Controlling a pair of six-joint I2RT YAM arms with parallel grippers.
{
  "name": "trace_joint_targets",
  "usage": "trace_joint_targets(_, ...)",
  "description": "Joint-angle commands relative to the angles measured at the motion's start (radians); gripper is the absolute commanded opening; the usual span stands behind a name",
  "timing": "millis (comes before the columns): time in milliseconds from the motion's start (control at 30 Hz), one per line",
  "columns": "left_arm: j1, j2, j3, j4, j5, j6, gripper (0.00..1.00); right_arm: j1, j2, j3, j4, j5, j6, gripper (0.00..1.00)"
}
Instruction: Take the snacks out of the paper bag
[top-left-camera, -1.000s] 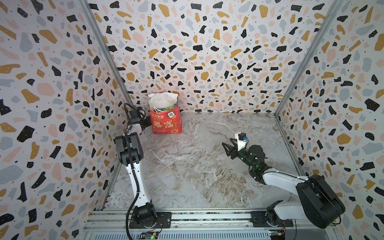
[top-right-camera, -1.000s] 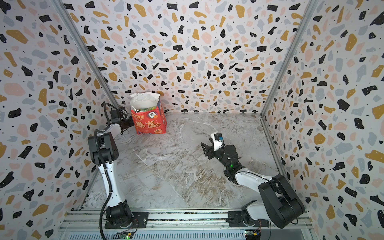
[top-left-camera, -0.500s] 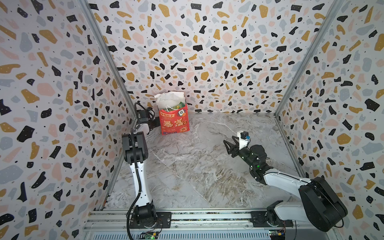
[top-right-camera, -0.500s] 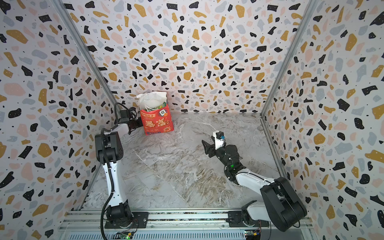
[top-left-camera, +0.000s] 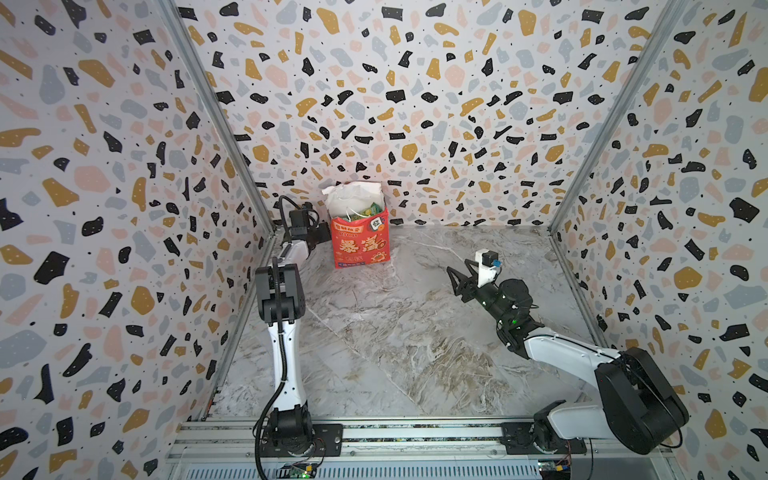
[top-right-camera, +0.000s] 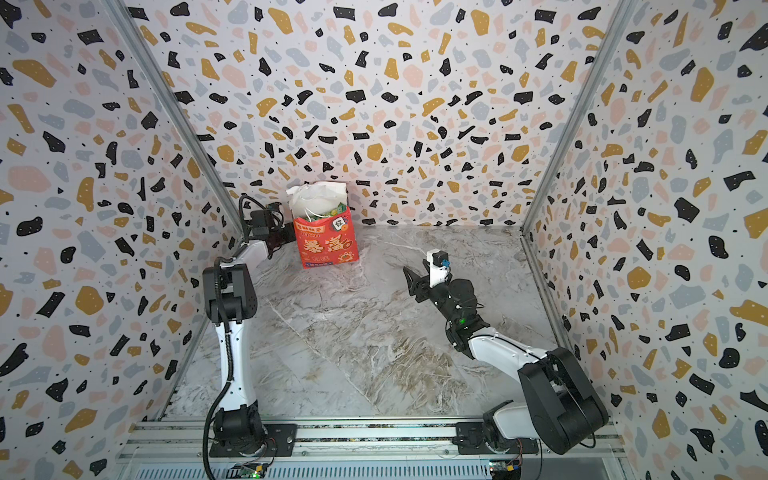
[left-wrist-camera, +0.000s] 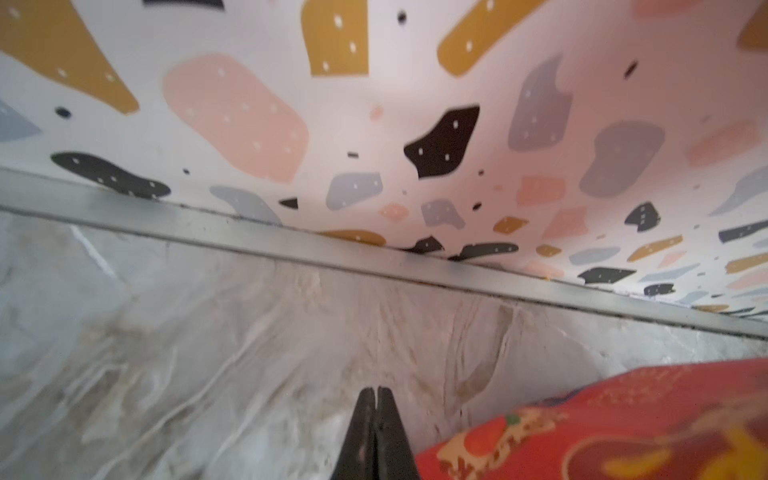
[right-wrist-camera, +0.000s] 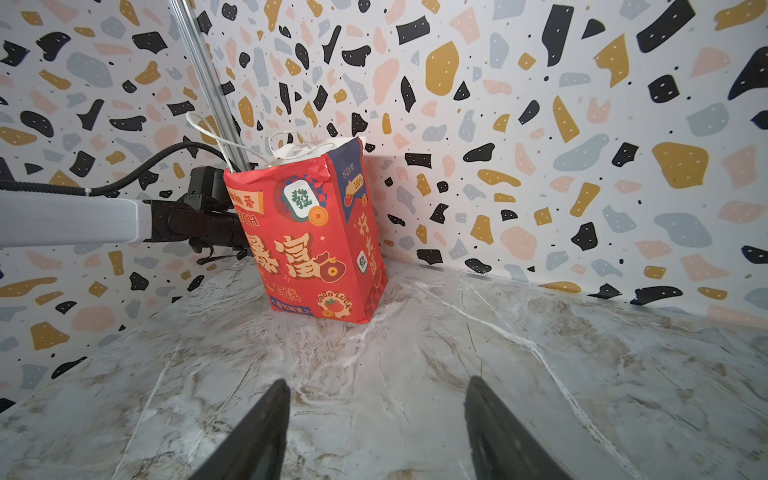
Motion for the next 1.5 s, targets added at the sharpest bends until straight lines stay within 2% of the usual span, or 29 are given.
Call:
trace_joint_targets(0, -0.010, 0.047, 0.061, -0.019, -0.005, -0.055, 0.00, -0.010, -0.009, 0.015, 0.034, 0.013, 0.011, 0.68)
trace_joint_targets(267, -0.058, 0.087, 0.090, 0.005, 0.033, -0.073, 0.00, -0.082, 0.058, 0.101, 0.032, -0.031, 0.072, 0.69)
trace_joint_targets(367, -0.081, 0.086, 0.079, 0.015, 0.042, -0.063, 0.00, -0.135, 0.113, 0.157, 0.022, -0.090, 0.134, 0.69)
trace_joint_targets(467, -0.109, 0.087, 0.087, 0.015, 0.048, -0.042, 0.00, -0.169, 0.182, 0.249, -0.048, -0.134, 0.140, 0.69)
trace_joint_targets(567, -0.140, 0.096, 0.115, 0.009, 0.071, -0.026, 0.00, -0.209, 0.266, 0.370, -0.172, -0.180, 0.128, 0.70)
trace_joint_targets(700, -0.192, 0.094, 0.140, -0.007, 0.093, 0.009, 0.00, -0.304, 0.444, 0.549, -0.279, -0.296, 0.205, 0.70)
trace_joint_targets(800, -0.232, 0.080, 0.136, -0.016, 0.105, 0.027, 0.00, -0.371, 0.614, 0.707, -0.320, -0.443, 0.297, 0.64)
trace_joint_targets(833, -0.247, 0.073, 0.129, -0.013, 0.109, 0.032, 0.00, -0.379, 0.657, 0.750, -0.332, -0.458, 0.309, 0.61)
trace_joint_targets(933, -0.290, 0.056, 0.116, -0.014, 0.120, 0.048, 0.00, -0.380, 0.738, 0.847, -0.396, -0.445, 0.292, 0.60)
trace_joint_targets(1167, -0.374, 0.022, 0.085, -0.005, 0.130, 0.043, 0.00, -0.377, 0.888, 1.008, -0.414, -0.412, 0.320, 0.58)
trace_joint_targets(1367, -0.419, -0.019, 0.006, 0.054, 0.139, 0.009, 0.00, -0.368, 1.088, 1.245, -0.474, -0.431, 0.356, 0.57)
trace_joint_targets(1467, -0.420, -0.038, -0.040, 0.084, 0.124, -0.010, 0.00, -0.354, 1.168, 1.358, -0.506, -0.477, 0.363, 0.56)
